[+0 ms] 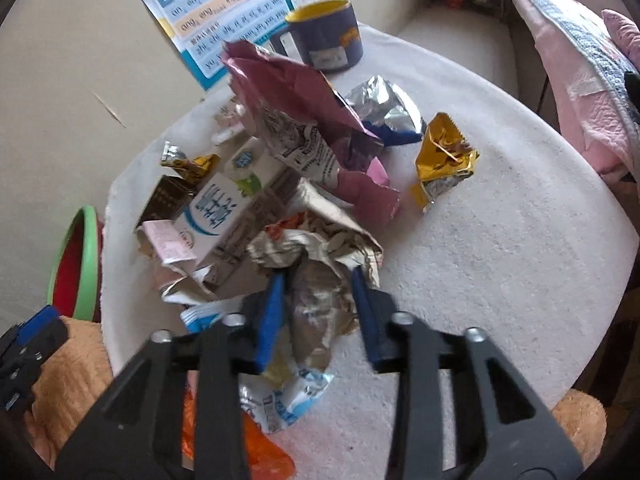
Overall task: Collect trash
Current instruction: 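Grasp the brown cigarette box with the left gripper while the right gripper grasps crumpled foil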
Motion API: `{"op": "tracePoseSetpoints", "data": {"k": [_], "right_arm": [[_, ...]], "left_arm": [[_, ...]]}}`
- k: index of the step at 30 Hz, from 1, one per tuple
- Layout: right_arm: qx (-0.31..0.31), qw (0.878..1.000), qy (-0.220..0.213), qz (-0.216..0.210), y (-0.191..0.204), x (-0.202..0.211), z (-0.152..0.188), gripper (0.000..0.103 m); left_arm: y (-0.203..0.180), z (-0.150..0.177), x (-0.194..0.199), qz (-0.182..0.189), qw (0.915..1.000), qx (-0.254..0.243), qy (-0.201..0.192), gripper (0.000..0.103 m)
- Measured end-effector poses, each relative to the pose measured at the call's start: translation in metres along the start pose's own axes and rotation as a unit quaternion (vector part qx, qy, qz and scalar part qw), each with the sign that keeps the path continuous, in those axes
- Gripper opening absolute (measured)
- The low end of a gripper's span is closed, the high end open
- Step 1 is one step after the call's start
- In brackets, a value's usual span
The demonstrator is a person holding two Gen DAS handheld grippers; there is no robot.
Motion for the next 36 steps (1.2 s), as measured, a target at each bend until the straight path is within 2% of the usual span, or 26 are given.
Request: {"op": "tracePoseSetpoints", "data": {"k": [1,5,8,11,14,17,19,22,25,28,32,33,35,36], "right_arm": [[0.009,1.000,-0.005,-0.002,0.002,0.006,0.002,0.016],[-0.004,0.999,-0.017,-0.034,-0.002,0.035,0.016,0.015],[-0.004,0.999,-0.030,-0.043,-0.005,0.049,0.027,0.015],[0.000,0.999,-0.034,-0.041,-0.004,0.051,0.028,0.015],[-0.005,0.999,-0.030,-0.041,-0.005,0.048,0.029,0.015],[-0.005,0.999,-0.029,-0.042,-0.006,0.048,0.028,0.015],[-0.003,0.999,-0.027,-0.041,-0.005,0.049,0.028,0.015],[0.003,0.999,-0.024,-0.039,-0.001,0.054,0.028,0.015],[0.017,0.999,-0.022,-0.027,0.008,0.063,0.030,0.015],[0.029,0.999,-0.023,-0.021,0.018,0.075,0.030,0.015],[0.050,0.998,-0.031,-0.014,0.031,0.089,0.026,0.015],[0.054,0.998,-0.034,-0.015,0.035,0.092,0.025,0.015],[0.062,0.997,-0.040,-0.017,0.042,0.097,0.022,0.015],[0.064,0.997,-0.043,-0.017,0.044,0.099,0.021,0.015]], "left_arm": [[-0.001,-0.002,-0.002,0.000,1.0000,-0.001,0.000,0.045],[0.003,-0.029,-0.019,-0.002,1.0000,0.002,-0.004,0.045],[0.010,-0.052,-0.036,-0.009,0.9999,0.012,-0.009,0.044],[0.018,-0.075,-0.069,0.007,0.9995,0.028,0.008,0.044],[0.018,-0.088,-0.099,-0.004,0.9994,0.010,0.032,0.044],[0.015,-0.090,-0.122,0.007,0.9981,-0.003,0.061,0.046],[0.013,-0.085,-0.136,0.000,0.9963,-0.013,0.085,0.046],[0.014,-0.081,-0.138,0.001,0.9969,-0.007,0.079,0.046],[0.017,-0.082,-0.138,0.004,0.9963,0.002,0.085,0.046],[0.017,-0.085,-0.139,0.000,0.9956,0.003,0.094,0.041],[0.016,-0.089,-0.143,-0.004,0.9951,-0.001,0.099,0.041],[0.016,-0.089,-0.144,-0.004,0.9950,-0.002,0.100,0.042],[0.017,-0.093,-0.145,0.000,0.9949,0.001,0.101,0.054],[0.018,-0.096,-0.148,0.004,0.9948,0.003,0.102,0.056]]}}
Point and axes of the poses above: each gripper's, at about its wrist camera, not at the fingertips, and x roughly against the way its jaws point, y to its left, z to its underside, the point moved 2 cm from there along -x, roughly the way its jaws point, and after that the axes turned 10 degrees about -x, right-handed, at the moved point
